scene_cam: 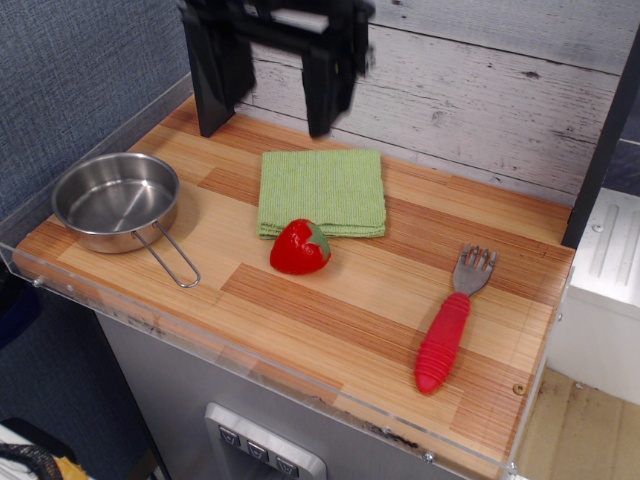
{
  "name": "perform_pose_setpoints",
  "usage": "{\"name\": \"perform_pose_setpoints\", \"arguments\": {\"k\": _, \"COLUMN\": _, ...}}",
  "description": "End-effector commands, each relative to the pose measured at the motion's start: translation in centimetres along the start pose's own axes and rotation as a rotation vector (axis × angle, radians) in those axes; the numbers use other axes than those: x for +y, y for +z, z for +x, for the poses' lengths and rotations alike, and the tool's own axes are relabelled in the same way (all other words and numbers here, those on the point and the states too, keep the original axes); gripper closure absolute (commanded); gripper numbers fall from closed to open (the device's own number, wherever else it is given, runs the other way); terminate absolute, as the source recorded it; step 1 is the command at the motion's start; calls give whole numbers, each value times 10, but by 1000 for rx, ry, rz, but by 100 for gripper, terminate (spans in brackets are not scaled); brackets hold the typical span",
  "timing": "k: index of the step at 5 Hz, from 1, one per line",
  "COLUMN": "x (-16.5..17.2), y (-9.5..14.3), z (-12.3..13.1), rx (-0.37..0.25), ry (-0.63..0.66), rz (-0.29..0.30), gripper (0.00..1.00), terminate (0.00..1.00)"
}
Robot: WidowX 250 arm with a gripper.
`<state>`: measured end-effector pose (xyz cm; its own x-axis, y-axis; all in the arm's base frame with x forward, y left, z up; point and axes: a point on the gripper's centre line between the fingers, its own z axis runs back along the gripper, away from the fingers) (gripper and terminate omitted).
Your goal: Put the strawberry inside the pan
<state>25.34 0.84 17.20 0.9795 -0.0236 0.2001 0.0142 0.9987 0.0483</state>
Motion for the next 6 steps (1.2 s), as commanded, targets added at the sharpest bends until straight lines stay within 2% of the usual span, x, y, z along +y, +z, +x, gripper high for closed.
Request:
{"name": "perform_pose_setpoints", "arguments": {"k": 1, "x": 8, "y": -53, "z": 11, "rx": -3, "ry": -59, "rz": 24, "gripper": 0, "terminate": 0}}
{"name": "perform_pose_setpoints", "arguments": {"k": 3, "x": 14, "y": -106, "z": 10, "rx": 64, "ry": -51, "rz": -10, "gripper": 0, "terminate": 0}}
{"name": "perform_pose_setpoints", "arguments": {"k": 6, "x": 21, "y": -147, "z": 8, "rx": 66, "ry": -10, "rz": -5, "gripper": 0, "terminate": 0}}
